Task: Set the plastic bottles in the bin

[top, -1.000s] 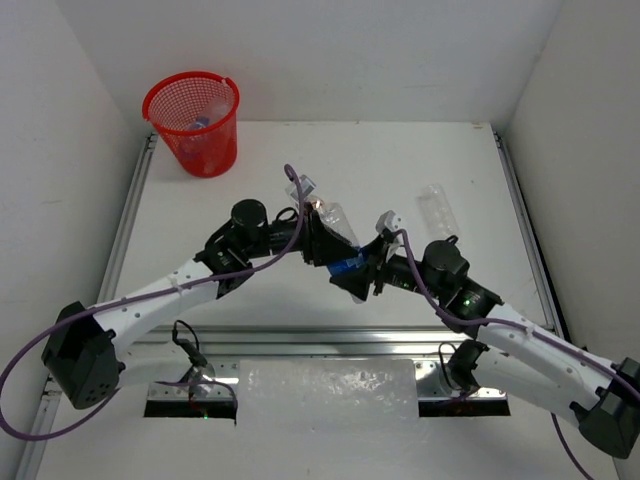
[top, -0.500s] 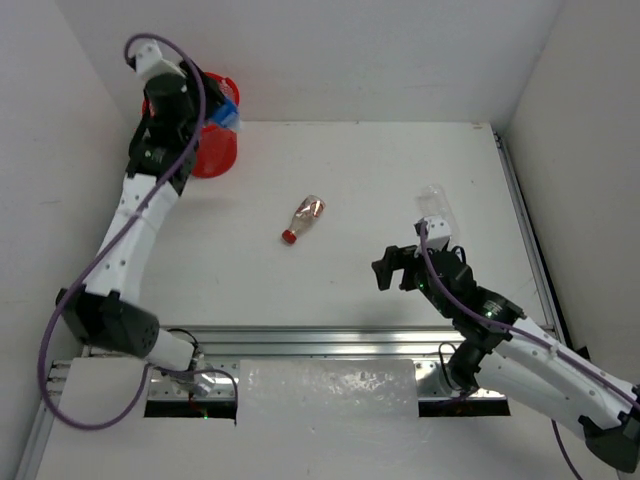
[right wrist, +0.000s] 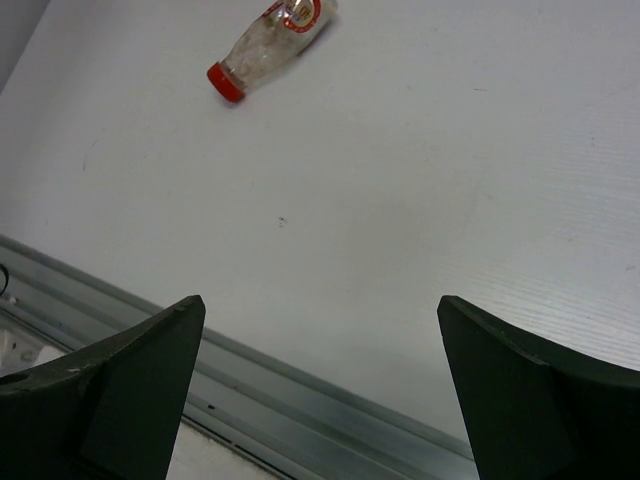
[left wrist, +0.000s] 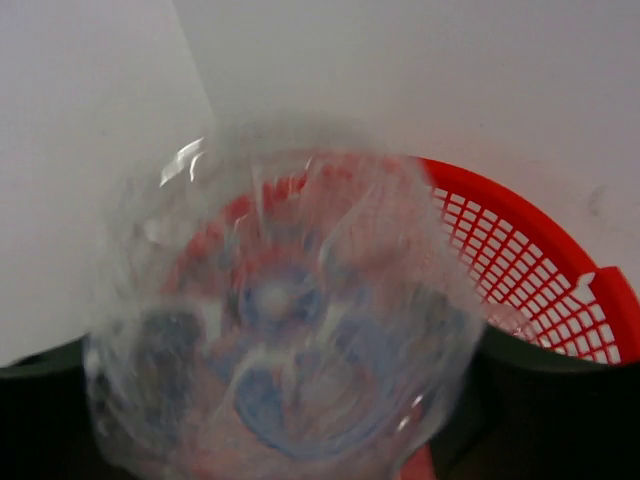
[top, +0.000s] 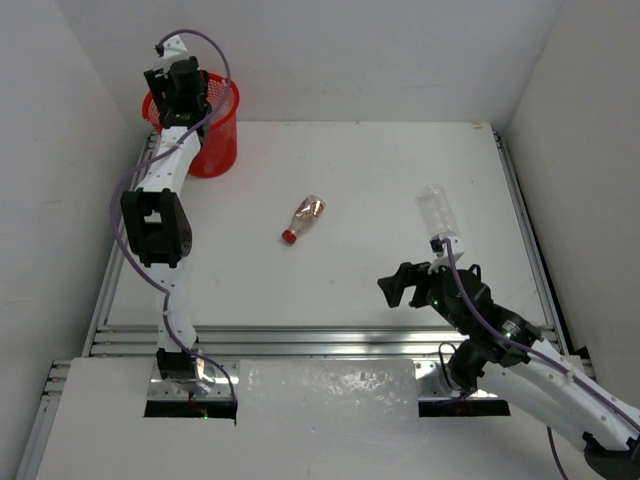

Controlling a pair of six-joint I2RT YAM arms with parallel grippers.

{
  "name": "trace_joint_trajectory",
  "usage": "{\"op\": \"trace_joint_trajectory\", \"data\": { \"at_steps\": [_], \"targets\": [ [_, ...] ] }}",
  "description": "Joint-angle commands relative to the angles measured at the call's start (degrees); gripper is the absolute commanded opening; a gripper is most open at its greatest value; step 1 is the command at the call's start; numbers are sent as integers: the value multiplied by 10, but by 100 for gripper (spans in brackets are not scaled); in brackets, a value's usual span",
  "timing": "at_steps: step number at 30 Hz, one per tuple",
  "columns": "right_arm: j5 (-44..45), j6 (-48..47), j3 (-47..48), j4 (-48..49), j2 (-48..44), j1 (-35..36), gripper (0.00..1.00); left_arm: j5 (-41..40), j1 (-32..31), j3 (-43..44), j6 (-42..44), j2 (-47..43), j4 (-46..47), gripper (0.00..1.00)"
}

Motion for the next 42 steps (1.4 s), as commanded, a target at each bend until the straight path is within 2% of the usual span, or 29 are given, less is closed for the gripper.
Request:
{"op": "trace_joint_trajectory", "data": {
  "at_steps": [1,4,8,10,12,13,15,16,17,18,19,20,21,22,24,26,27,31,32,33,35,42],
  "targets": [
    [-26,-2,-6,10,-20,1,99,-18,7,18,75,4,133,76],
    [-44,-14,-15,25,-15,1,99,8,12,30,62,2,134,99],
    [-46,-16,-6,31,31,1,99,64,14,83,13,-27,88,100],
    [-47,-9,-2,38,56,1,99,63,11,131,-30,-40,29,100],
    [-44,13,2,57,101,1,99,53,0,170,-64,-62,-85,100],
    [-39,25,5,63,120,1,99,50,-6,157,-96,-106,-109,100],
    [-33,54,25,81,185,1,99,71,-21,90,-132,-177,-140,100],
    [-21,65,33,84,209,1,99,89,-21,-8,-178,-259,-140,100],
    [-13,92,54,87,231,1,99,106,-21,-54,-205,-302,-139,100],
    [-7,108,64,89,273,1,99,142,-21,-142,-245,-340,-137,100],
    [-3,120,75,89,294,1,99,163,-22,-185,-263,-417,-137,100],
    [8,147,101,87,335,0,99,201,-23,-225,-279,-457,-136,100],
    [13,160,114,77,355,-1,99,226,-27,-267,-290,-493,-132,100],
    [15,174,136,77,373,-2,99,248,-30,-351,-302,-568,-126,100],
    [13,192,156,72,424,-2,99,310,-42,-461,-307,-636,-120,100],
    [13,224,185,63,454,-6,99,350,-48,-526,-296,-727,-129,100],
    [6,230,196,52,478,-6,99,364,-50,-591,-277,-780,-127,100],
    [-19,225,225,71,516,-9,99,367,-52,-709,-199,-878,-164,100],
    [-25,225,226,82,523,-9,99,336,-60,-731,-198,-898,-167,100],
    [-32,226,226,104,528,-9,99,327,-87,-782,-200,-917,-156,100],
    [-26,240,239,112,553,-9,99,330,-92,-824,-205,-968,-146,100],
    [57,303,426,-49,712,-9,99,322,-93,-820,-198,-966,-173,100]
  ]
}}
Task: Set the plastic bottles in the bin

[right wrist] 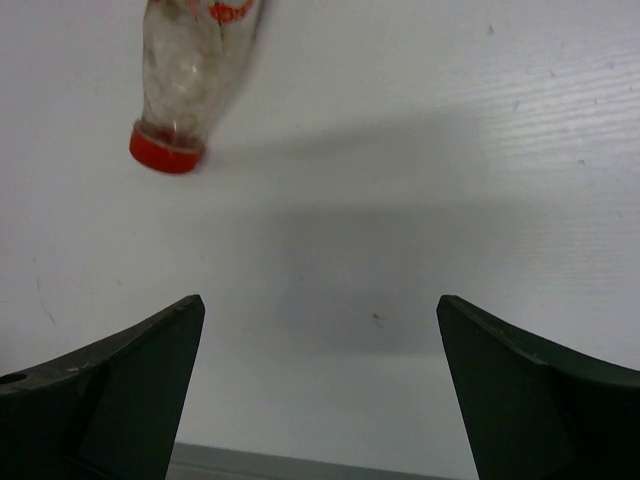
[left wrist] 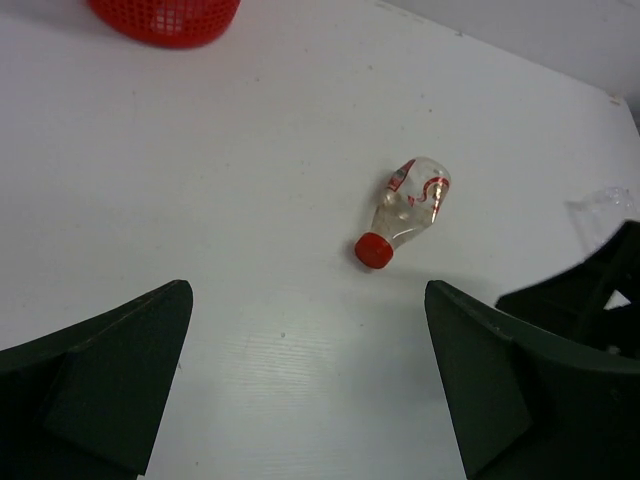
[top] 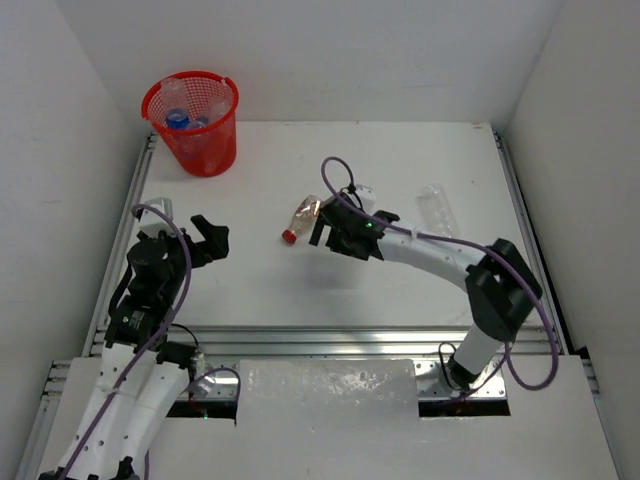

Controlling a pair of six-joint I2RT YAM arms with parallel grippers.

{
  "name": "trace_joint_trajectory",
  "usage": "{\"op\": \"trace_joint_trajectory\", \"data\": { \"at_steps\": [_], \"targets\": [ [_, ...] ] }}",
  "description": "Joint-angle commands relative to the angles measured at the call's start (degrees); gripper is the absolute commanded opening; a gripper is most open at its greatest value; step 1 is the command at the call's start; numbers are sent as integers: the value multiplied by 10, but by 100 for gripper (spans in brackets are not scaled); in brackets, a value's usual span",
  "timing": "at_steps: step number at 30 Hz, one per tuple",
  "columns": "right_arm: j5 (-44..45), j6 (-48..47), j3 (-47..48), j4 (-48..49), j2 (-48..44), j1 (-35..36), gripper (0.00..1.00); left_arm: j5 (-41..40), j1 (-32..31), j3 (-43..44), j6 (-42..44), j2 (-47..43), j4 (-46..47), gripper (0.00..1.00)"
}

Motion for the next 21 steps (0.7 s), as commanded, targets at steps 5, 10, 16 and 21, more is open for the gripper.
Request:
{"op": "trace_joint_trajectory", "data": {
  "at_steps": [5,10,16,21],
  "targets": [
    [93,71,207,-154,146,-2,99,10,-2,25,12,-5,30,100],
    [80,60,264,-130,201,-2,99,27,-3,25,12,1,32,100],
    [37,-12,350,-45,297,-2,99,27,-2,24,13,-8,33,100],
    [40,9,443,-86,374,-14,99,39,-2,24,14,-2,34,100]
  ]
}}
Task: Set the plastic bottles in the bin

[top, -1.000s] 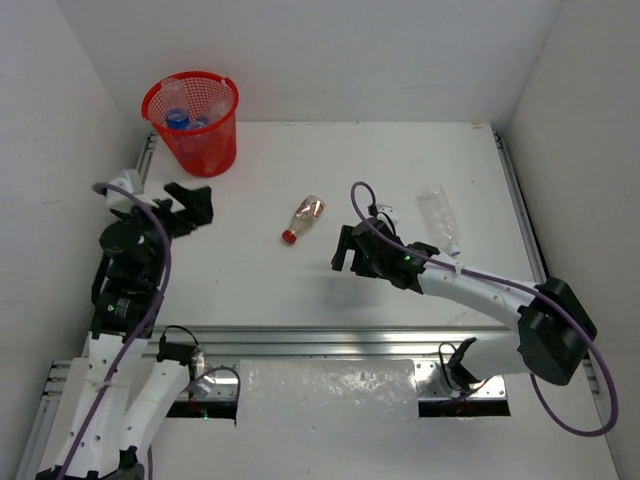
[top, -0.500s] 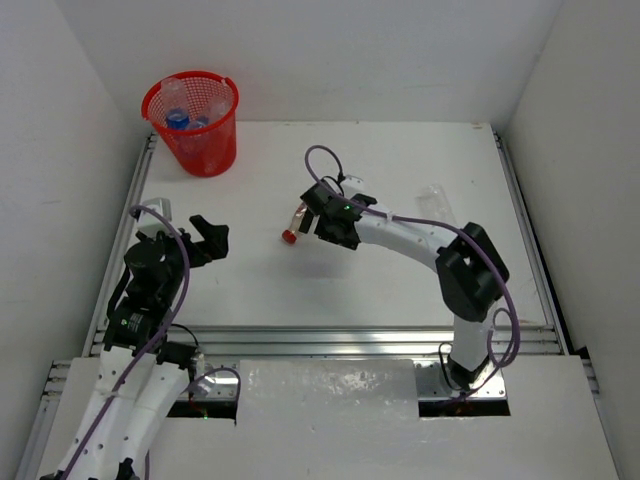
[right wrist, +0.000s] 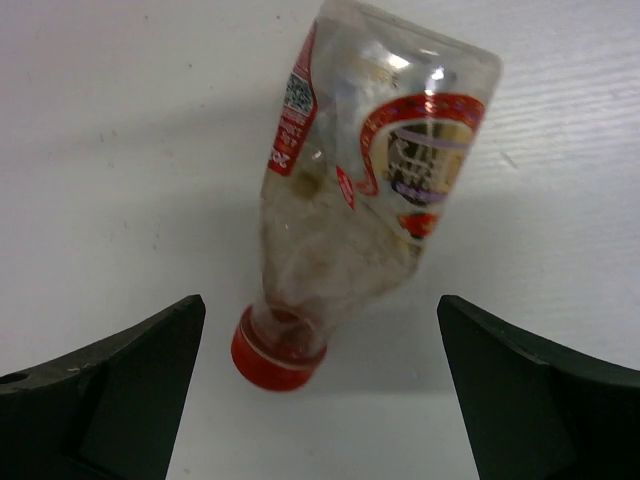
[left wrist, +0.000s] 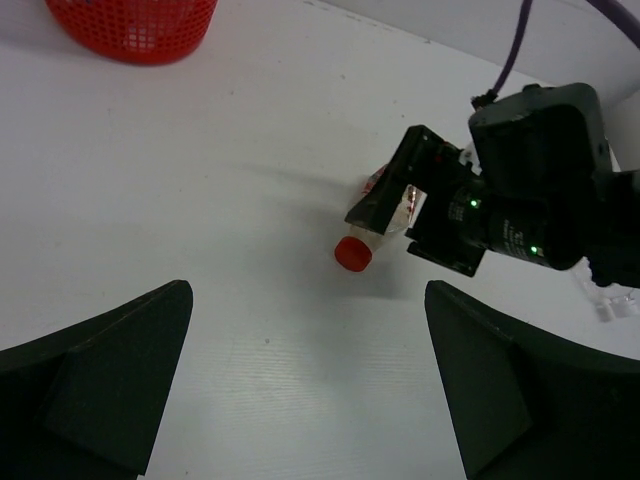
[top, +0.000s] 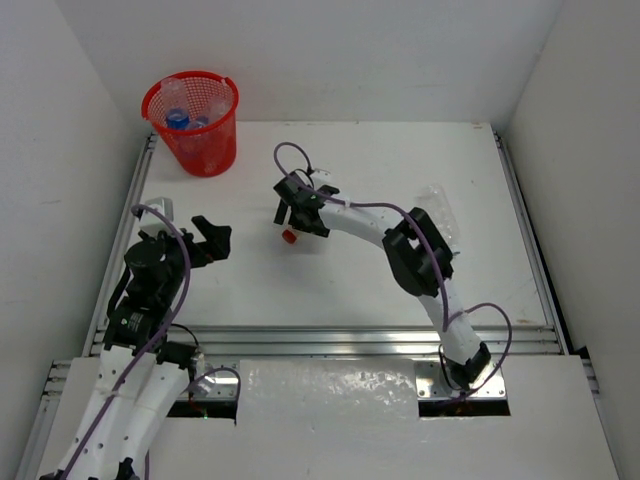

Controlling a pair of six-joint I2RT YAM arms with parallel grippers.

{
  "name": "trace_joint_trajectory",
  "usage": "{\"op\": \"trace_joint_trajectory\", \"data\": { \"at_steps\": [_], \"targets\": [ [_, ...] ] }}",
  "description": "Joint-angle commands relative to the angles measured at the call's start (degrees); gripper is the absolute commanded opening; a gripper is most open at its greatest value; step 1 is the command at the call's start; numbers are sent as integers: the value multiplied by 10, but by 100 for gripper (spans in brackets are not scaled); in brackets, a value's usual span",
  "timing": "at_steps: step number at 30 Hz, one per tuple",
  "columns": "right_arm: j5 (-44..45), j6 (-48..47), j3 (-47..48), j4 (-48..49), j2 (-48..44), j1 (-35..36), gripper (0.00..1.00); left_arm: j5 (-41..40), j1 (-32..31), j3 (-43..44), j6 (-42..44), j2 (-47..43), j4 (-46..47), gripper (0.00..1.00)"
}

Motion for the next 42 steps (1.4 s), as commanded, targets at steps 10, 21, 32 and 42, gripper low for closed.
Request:
{"op": "trace_joint_trajectory", "data": {
  "at_steps": [10,21,32,42],
  "targets": [
    [-13,-37,-7,17,6,-33,25,33,-2,18,9,18,30,100],
    [-233,-386,-581,513,-488,-28,10,385,-25,-96,-206,132,326,100],
    [-408,-433,-673,472,-707,-23,10,373,-240,-77,-231,271,628,100],
    [-475,-411,-671,482,-736,-12,12,290,-262,2,-200,357,568,95]
  ]
}}
